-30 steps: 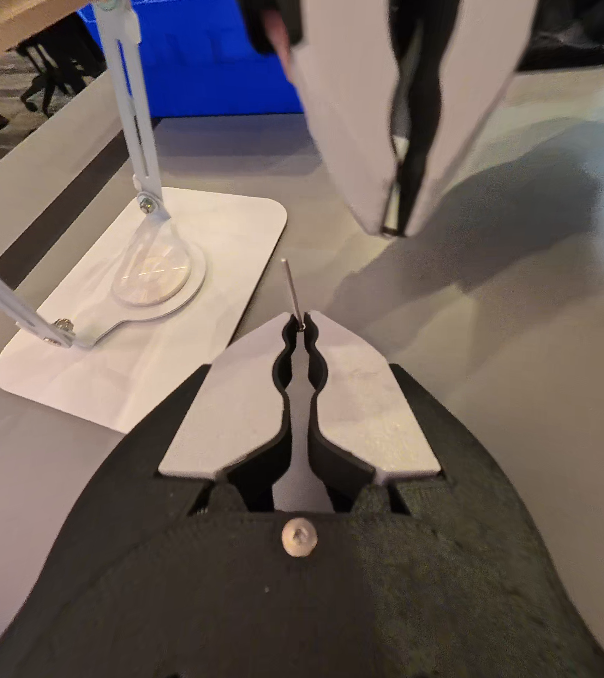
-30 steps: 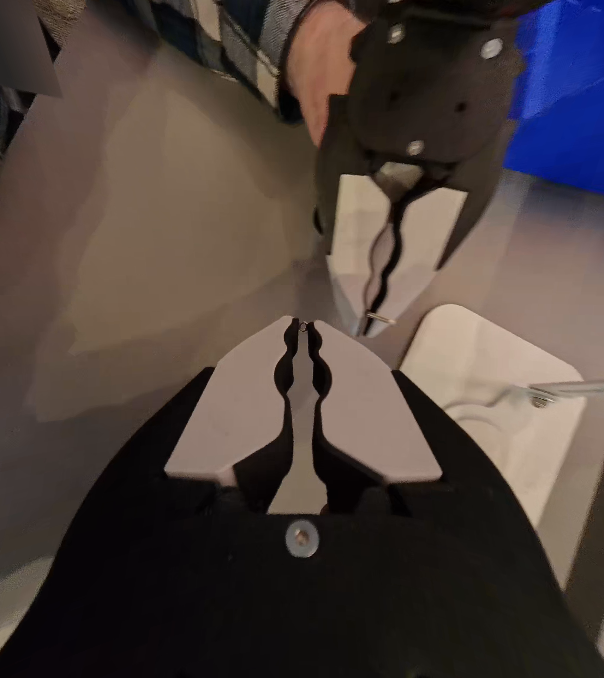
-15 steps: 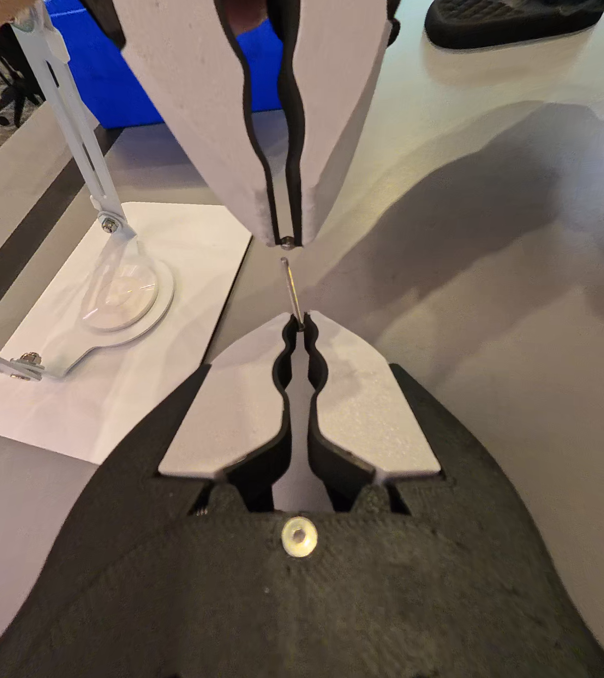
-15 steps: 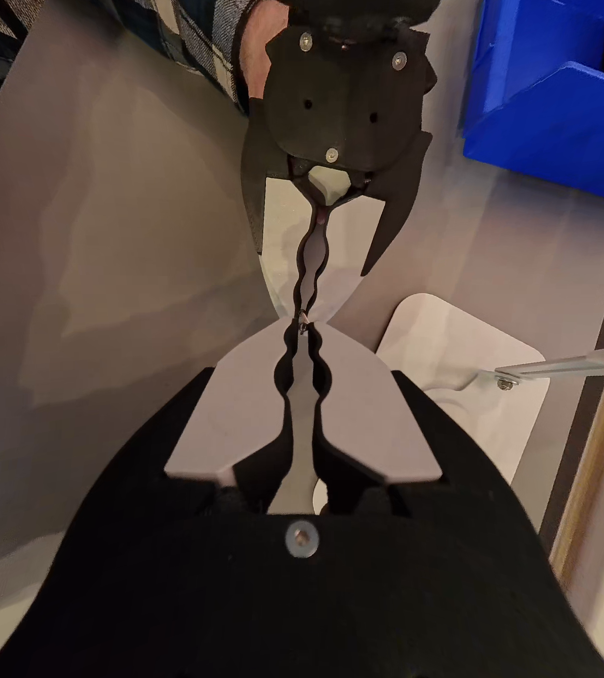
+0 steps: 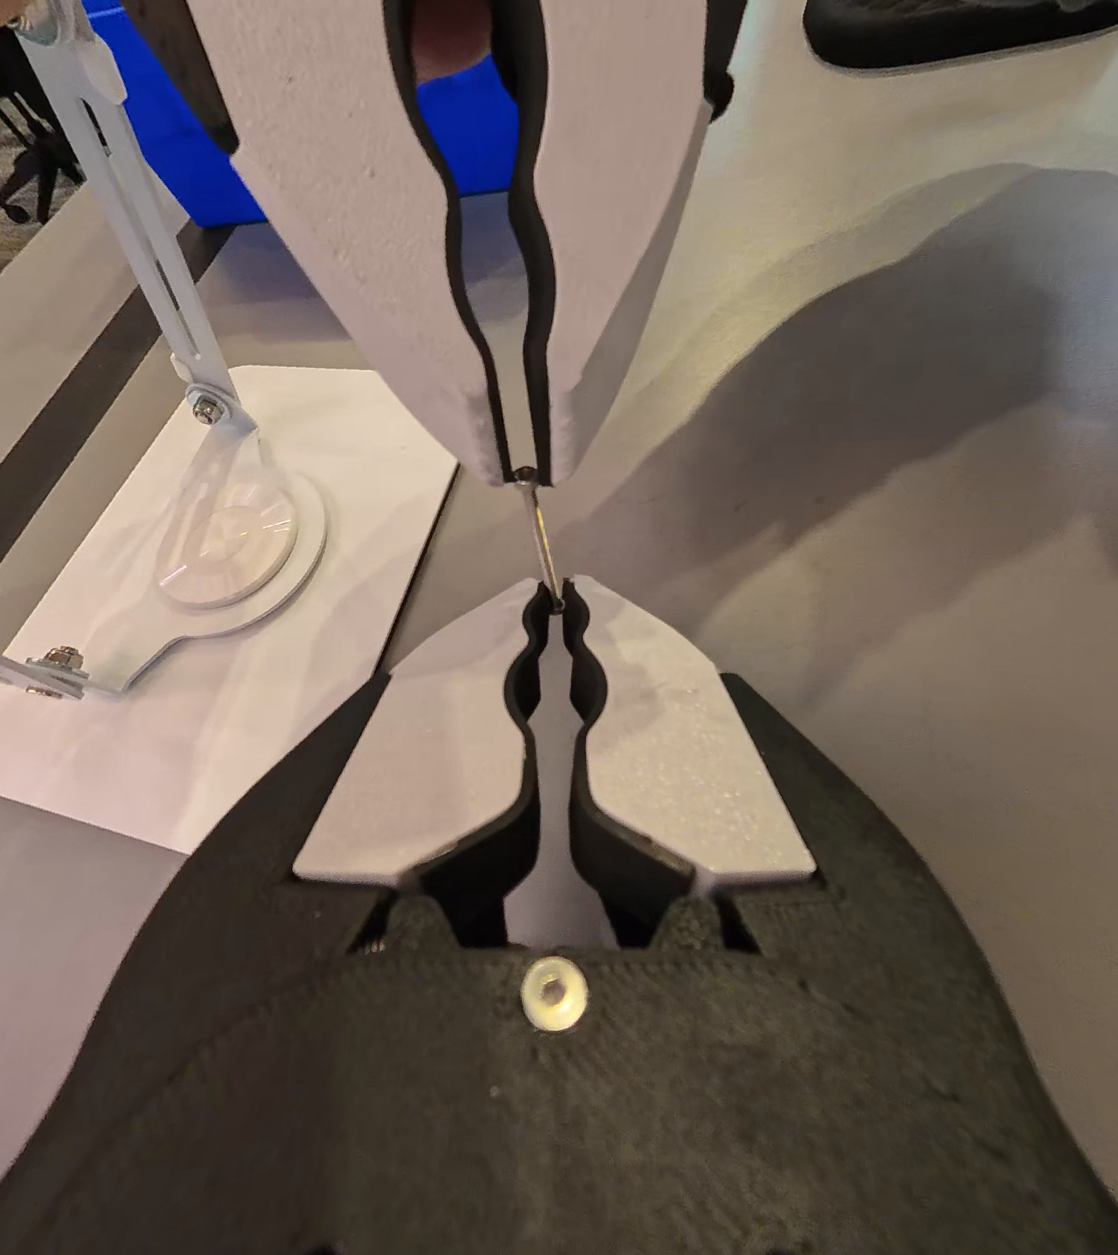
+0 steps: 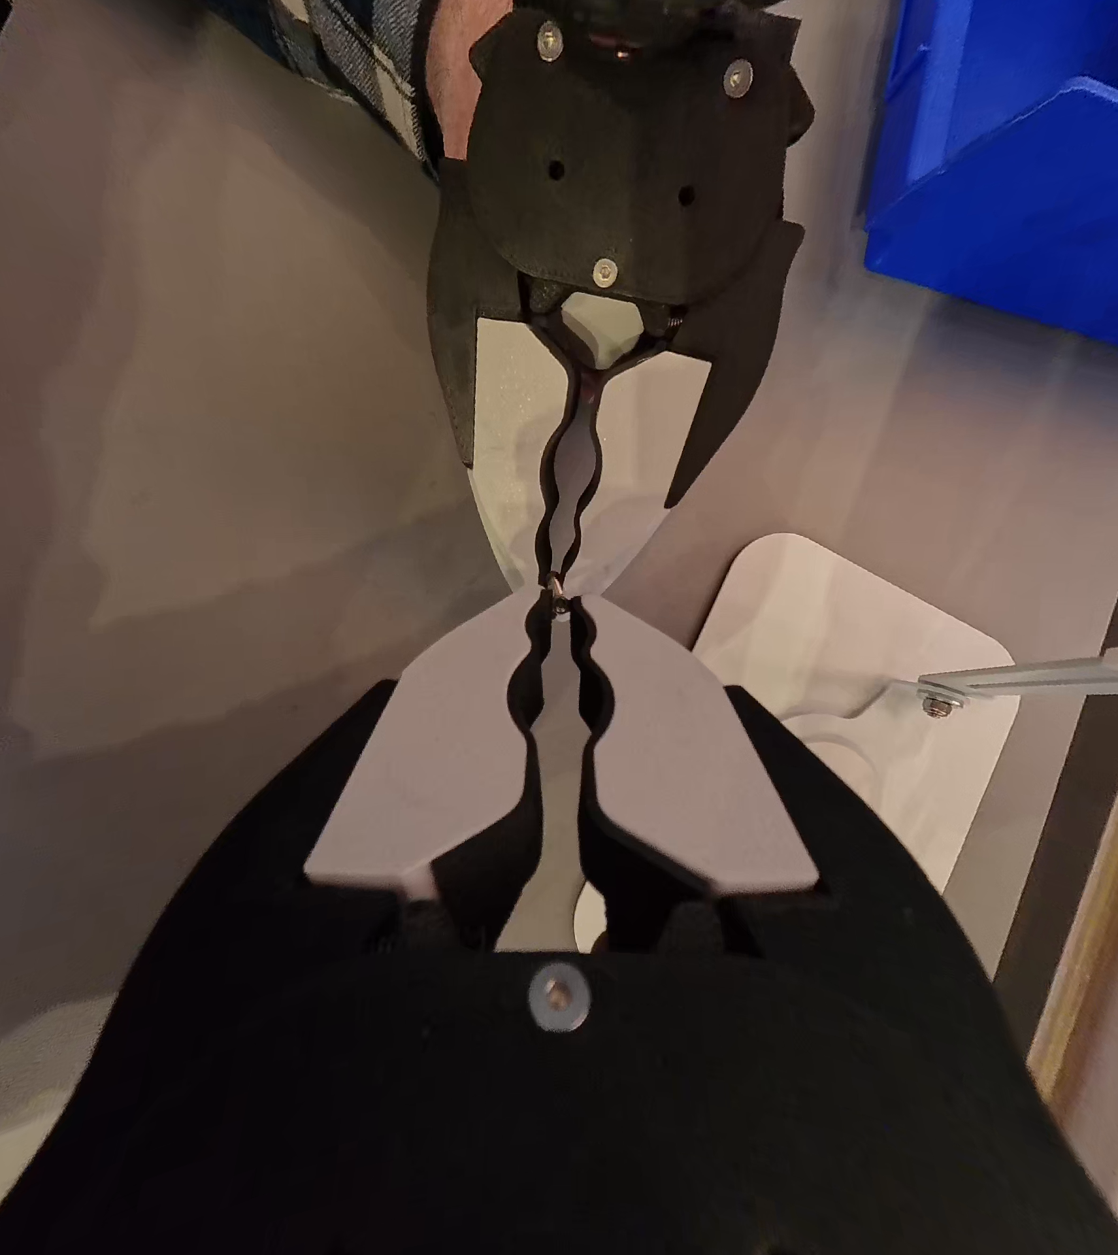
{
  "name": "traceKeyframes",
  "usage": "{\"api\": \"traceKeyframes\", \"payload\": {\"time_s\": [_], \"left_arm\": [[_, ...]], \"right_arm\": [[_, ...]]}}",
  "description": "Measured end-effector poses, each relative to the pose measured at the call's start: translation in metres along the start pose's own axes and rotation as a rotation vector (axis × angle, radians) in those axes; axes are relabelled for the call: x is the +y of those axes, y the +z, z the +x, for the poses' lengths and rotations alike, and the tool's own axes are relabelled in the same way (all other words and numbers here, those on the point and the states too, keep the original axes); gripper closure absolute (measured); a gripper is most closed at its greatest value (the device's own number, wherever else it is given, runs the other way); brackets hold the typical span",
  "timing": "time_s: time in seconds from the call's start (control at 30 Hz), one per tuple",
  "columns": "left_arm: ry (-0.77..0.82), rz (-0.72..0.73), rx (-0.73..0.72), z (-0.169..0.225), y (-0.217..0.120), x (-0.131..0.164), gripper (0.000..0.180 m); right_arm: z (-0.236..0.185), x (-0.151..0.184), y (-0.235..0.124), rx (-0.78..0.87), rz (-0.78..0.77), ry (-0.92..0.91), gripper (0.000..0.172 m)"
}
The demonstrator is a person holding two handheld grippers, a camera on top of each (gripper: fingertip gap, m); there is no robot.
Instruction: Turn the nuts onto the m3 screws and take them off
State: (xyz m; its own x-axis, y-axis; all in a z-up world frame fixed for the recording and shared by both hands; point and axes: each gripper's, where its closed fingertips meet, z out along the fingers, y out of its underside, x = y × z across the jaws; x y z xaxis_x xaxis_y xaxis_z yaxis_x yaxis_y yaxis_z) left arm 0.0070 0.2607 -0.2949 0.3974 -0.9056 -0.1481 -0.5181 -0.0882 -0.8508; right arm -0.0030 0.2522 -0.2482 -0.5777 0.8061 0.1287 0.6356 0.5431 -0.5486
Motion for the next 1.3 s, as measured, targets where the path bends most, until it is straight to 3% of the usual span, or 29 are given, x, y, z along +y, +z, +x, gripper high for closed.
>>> {"api": "traceKeyframes", "payload": {"time_s": [0.53,1.0,1.2,1.3], "left_arm": [[0.006,-0.047,-0.115,-0.013,0.003,0.003,0.177],[-0.010,-0.015,-0.097,-0.011,0.003,-0.001,0.177],[-0.013,-0.007,-0.093,-0.010,0.002,-0.003,0.177],[-0.025,0.017,-0.079,-0.009,0.001,-0.006,0.177]], "right_arm": [[0.010,0.006,0.001,0.097,-0.005,0.149,0.166],[0.010,0.004,0.003,0.125,0.001,0.178,0.165],[0.013,0.001,-0.002,0.139,0.051,0.193,0.150],[0.011,-0.008,-0.007,0.103,0.173,0.222,0.140]]}}
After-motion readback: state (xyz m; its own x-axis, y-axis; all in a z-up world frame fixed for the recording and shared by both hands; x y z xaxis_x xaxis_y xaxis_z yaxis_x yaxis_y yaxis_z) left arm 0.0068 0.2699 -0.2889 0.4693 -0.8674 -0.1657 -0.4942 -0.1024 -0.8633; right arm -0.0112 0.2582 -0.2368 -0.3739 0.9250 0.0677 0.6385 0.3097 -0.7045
